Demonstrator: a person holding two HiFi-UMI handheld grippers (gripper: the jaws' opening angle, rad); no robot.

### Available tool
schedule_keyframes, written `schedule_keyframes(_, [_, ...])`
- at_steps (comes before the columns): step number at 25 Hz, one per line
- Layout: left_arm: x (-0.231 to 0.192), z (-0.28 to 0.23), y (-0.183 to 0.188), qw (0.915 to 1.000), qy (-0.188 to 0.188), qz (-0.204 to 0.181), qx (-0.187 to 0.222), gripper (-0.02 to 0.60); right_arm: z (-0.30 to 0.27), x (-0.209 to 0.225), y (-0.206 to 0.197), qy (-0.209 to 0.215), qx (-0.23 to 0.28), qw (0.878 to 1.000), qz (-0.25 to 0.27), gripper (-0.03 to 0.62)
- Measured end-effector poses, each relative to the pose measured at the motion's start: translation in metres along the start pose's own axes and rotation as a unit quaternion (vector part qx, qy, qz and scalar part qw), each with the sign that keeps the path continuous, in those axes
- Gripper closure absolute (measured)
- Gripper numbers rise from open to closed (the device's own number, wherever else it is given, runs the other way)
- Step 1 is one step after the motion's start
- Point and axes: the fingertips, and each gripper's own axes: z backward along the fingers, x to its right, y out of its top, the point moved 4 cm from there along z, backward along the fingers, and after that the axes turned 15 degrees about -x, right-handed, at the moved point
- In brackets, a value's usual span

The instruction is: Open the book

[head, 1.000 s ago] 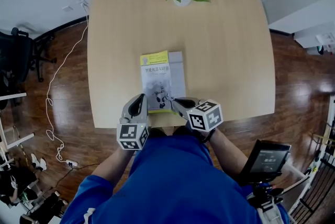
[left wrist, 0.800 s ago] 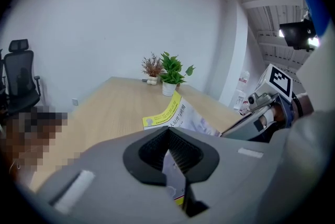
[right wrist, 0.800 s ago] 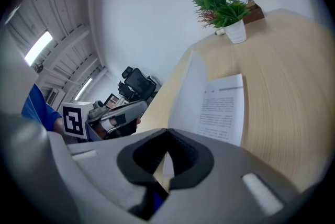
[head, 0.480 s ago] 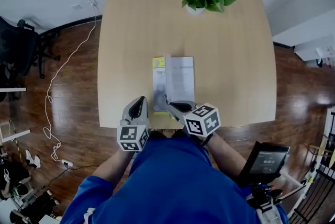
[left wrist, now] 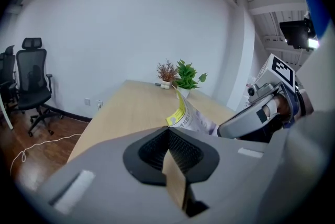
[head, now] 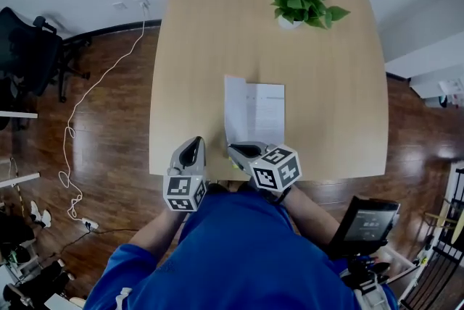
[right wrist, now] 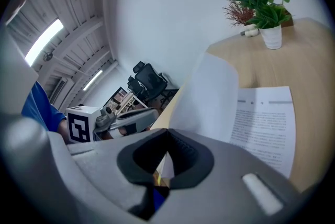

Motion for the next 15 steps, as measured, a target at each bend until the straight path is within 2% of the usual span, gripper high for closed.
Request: schedule_keyframes(15, [-0.067,0.035,-0.018,0.9991,0.031,0.028,0.01,0.575,-0.064,-0.036,0.03,0.0,-0.022,0.999,0.027,0.588])
